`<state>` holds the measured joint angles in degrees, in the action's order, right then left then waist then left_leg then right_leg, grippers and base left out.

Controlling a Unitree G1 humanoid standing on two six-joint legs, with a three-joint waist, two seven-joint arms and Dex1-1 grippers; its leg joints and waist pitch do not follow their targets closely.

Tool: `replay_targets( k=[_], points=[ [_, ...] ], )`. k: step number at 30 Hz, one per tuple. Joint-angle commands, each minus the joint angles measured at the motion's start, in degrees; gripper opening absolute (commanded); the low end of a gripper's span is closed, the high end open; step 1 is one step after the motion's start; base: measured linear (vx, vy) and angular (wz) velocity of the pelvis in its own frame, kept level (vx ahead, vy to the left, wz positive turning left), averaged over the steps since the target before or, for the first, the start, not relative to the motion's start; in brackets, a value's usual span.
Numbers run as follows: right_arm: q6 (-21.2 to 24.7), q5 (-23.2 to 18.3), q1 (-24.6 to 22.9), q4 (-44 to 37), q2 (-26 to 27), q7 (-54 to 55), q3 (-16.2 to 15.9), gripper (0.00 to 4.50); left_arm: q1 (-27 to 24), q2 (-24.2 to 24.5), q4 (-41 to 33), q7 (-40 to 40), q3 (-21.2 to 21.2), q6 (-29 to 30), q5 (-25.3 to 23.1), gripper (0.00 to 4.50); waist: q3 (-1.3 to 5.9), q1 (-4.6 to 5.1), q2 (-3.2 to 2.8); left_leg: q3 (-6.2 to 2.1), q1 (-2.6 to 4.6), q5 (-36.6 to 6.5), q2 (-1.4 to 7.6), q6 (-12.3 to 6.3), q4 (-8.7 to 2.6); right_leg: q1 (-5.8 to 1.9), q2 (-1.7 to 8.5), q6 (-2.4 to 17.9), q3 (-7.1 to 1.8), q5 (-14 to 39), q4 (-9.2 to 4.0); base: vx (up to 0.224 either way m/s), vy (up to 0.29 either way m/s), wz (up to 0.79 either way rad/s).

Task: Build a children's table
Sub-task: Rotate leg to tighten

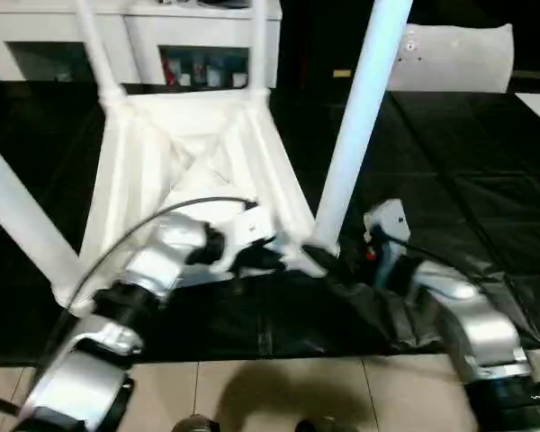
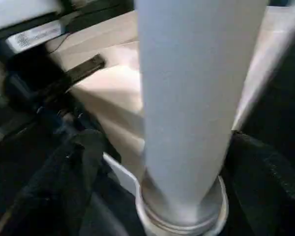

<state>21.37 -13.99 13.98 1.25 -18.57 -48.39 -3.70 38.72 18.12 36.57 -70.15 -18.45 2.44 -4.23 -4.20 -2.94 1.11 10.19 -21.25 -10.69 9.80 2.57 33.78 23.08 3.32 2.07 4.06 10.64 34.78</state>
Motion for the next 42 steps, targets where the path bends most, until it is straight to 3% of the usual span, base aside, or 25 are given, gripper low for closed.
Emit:
replay_targets(
  k=[1,4,5,7,18,28,35,38,42],
  points=[
    [-1.4,-1.1,0.6,-0.1,-1.5,-4.2,-0.6,4.25,1.5,-0.3,-1.2,-4.6,-1.7,-2.9,1.4,0.0,3.61,-0.04,0.06,-1.16,0.73,-9.4,3.65,-4.27,-3.69,-3.24,5.53,10.7,-3.53,12.8,-4.86,0.0,0.0,0.0],
    [-1.5,-3.8,1.3,1.1,-4.9,-12.3,-1.4,4.25,2.4,1.4,0.8,-9.7,-3.0,-6.2,1.3,0.0,3.69,-0.6,0.17,-1.19,0.86,-9.0,3.8,-4.64,-3.7,-3.28,5.66,11.0,-3.53,12.1,-4.67,0.0,0.0,0.0],
    [-1.4,-4.2,1.4,1.1,-5.2,-13.2,-1.5,4.0,2.5,1.6,0.9,-10.3,-3.1,-6.6,1.3,0.0,3.71,-0.75,0.15,-1.15,0.76,-8.6,3.81,-4.73,-3.63,-3.28,5.69,11.2,-3.55,11.6,-4.61,0.0,0.0,0.0],
    [-1.4,-4.9,2.1,1.6,-6.7,-16.4,-2.0,3.92,2.6,2.2,1.1,-12.5,-3.6,-7.4,1.3,0.0,3.75,-0.99,0.25,-1.12,0.75,-8.2,3.81,-4.81,-3.61,-3.3,5.71,11.4,-3.5,11.1,-4.5,0.0,0.0,0.0],
    [-1.6,-5.8,4.9,5.2,-11.3,-27.5,-5.6,3.04,3.3,2.9,1.8,-20.7,-5.9,-10.4,2.0,0.0,3.9,-2.44,0.54,-0.93,0.76,-6.8,3.96,-4.89,-3.43,-3.3,5.74,11.4,-3.31,11.2,-4.19,0.0,0.0,0.0],
    [-0.4,-7.4,5.2,4.8,-12.0,-31.1,-6.9,2.15,4.1,3.4,3.2,-22.2,-6.4,-12.1,1.1,0.0,3.89,-2.85,0.57,-0.99,0.76,-6.8,3.95,-4.61,-3.44,-3.19,5.74,10.7,-3.23,12.7,-4.34,0.0,0.0,0.0],
    [1.0,-8.7,3.7,2.8,-11.2,-30.1,-6.5,1.96,4.1,3.3,3.6,-20.4,-6.0,-11.5,1.1,0.0,3.8,-3.04,0.57,-0.98,0.86,-7.4,3.96,-4.27,-3.51,-3.14,5.73,10.6,-3.24,13.1,-4.45,0.0,0.0,0.0],
    [3.7,-10.0,1.7,-0.3,-8.4,-24.5,-4.9,1.96,4.6,2.5,3.4,-14.7,-5.6,-7.5,-0.8,0.0,3.69,-2.97,0.67,-0.98,0.79,-7.4,3.93,-4.08,-3.59,-3.1,5.68,10.2,-3.29,14.0,-4.48,0.0,0.0,0.0],
    [4.9,-4.2,0.6,-1.0,-1.6,-8.7,-4.6,1.96,5.4,-1.6,3.4,-5.0,-3.0,-1.1,-0.9,0.0,2.79,-2.12,0.55,-1.34,1.34,-12.9,3.47,-1.09,-4.07,-2.41,5.91,6.7,-3.13,27.4,-6.16,0.0,0.0,0.0]
  ],
)
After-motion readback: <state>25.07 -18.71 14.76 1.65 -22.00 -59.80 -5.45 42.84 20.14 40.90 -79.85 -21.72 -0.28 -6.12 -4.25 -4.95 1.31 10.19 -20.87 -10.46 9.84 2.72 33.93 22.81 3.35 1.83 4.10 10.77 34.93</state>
